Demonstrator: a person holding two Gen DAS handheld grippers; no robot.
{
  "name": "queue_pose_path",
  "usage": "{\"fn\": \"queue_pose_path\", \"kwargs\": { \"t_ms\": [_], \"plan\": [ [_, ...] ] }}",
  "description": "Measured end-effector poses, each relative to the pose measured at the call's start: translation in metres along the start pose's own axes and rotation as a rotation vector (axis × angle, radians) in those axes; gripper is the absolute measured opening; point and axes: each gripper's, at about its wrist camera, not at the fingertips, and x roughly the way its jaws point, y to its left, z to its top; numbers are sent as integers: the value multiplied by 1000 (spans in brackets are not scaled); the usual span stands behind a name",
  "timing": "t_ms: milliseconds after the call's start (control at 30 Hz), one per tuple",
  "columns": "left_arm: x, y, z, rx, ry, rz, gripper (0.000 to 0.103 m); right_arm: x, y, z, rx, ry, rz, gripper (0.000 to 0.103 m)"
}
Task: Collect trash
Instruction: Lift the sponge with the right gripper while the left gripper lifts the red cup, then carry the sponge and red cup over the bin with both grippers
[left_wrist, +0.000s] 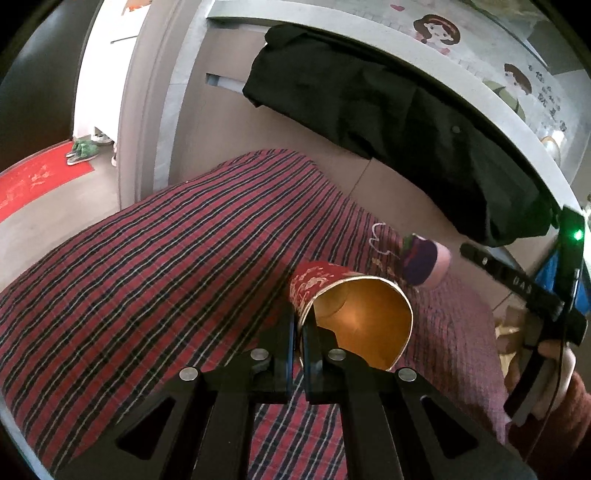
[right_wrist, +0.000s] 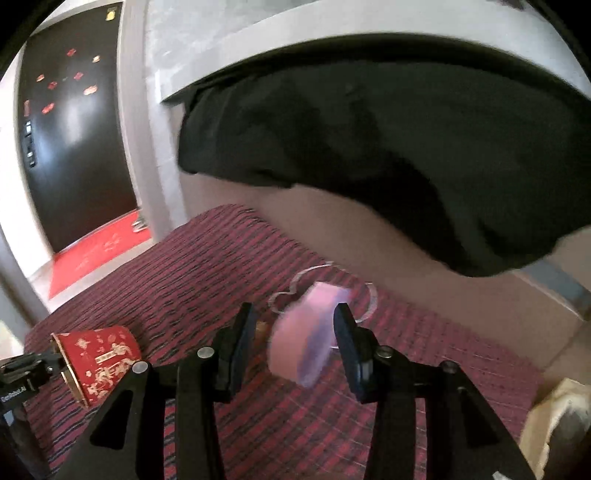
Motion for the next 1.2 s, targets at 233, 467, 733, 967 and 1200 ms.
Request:
{"fn": "queue_pose_path", "kwargs": {
  "t_ms": [233, 467, 733, 967, 1200],
  "plan": [
    [1, -5, 2, 10, -22, 26, 4, 24, 3, -12, 58, 87, -7, 41],
    [-1, -11, 3, 6, -34, 48, 4, 57, 19, -13, -8, 128, -129, 38],
    [-15, -61, 6, 83, -68, 9, 4, 10, -17, -12, 55, 75, -36, 27],
    [-31, -141, 10, 189, -131, -63, 4, -76, -47, -15, 52, -40, -22, 27],
    [-42, -227, 5, 276, -198, -123, 3, -157, -96, -23, 62, -155, -80, 27]
  ]
}}
